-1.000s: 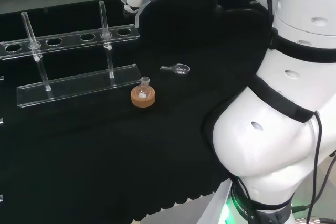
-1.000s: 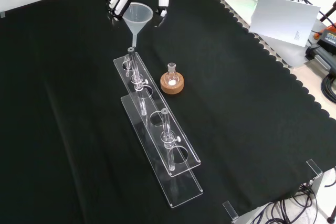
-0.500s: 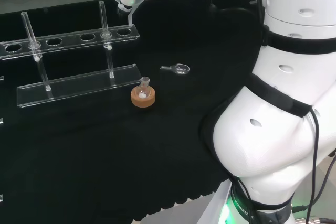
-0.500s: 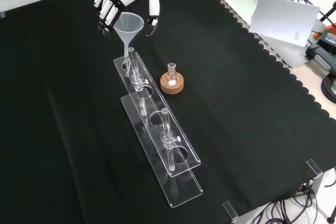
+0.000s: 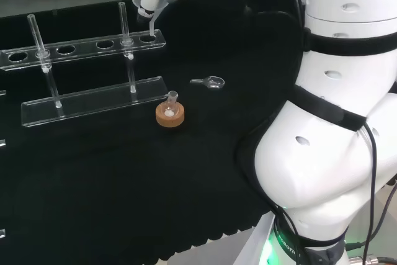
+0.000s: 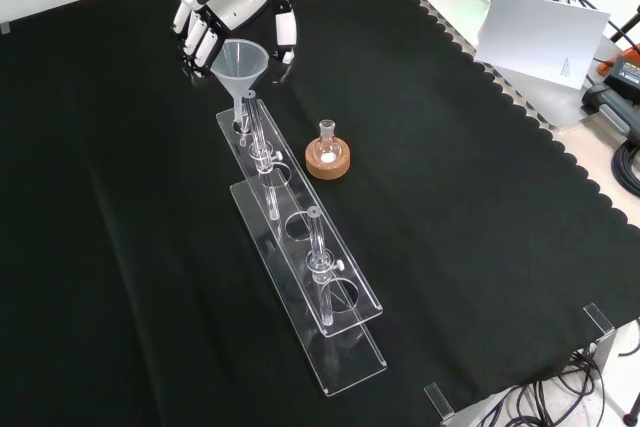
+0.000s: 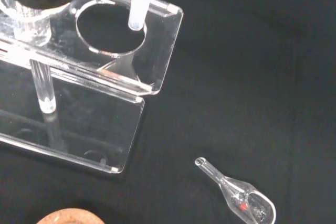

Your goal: Put the funnel back on the funnel stand.

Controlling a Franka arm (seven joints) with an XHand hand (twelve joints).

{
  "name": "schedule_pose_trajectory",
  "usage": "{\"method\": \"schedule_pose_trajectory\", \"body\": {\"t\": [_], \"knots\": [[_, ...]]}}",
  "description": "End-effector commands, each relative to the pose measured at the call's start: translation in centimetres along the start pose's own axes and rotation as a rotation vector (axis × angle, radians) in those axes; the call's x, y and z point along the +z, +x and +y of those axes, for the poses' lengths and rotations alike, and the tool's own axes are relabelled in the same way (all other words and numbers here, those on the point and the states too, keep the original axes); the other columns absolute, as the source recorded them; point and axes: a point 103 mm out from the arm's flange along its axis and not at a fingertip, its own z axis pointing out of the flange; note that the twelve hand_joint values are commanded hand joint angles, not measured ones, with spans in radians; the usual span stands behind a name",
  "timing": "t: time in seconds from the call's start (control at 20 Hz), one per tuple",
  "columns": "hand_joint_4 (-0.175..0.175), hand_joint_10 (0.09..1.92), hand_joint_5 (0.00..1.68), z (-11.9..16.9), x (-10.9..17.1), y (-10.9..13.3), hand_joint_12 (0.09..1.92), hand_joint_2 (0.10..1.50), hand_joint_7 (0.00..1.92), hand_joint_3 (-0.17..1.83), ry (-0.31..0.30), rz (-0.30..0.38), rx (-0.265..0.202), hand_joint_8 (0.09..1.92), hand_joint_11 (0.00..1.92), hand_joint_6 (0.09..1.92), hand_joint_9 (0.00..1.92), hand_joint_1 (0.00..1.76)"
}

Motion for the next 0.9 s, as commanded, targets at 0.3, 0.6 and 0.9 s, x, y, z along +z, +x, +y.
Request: {"method": "schedule_pose_trajectory", "body": {"t": [0.3,0.6,0.9], "knots": [[0.009,0.45,0.52,1.4,2.2,1.0,1.26,0.71,0.46,0.52,0.035,0.007,-0.018,0.61,0.54,0.57,0.82,0.79],[-0.020,0.49,0.38,2.4,3.3,0.5,1.28,0.71,0.33,0.51,0.068,0.009,-0.002,0.64,0.48,0.40,0.68,0.77],[-0.028,0.53,0.31,2.3,4.0,0.1,1.30,0.69,0.21,0.50,0.088,0.060,-0.006,0.64,0.43,0.26,0.56,0.74]]}}
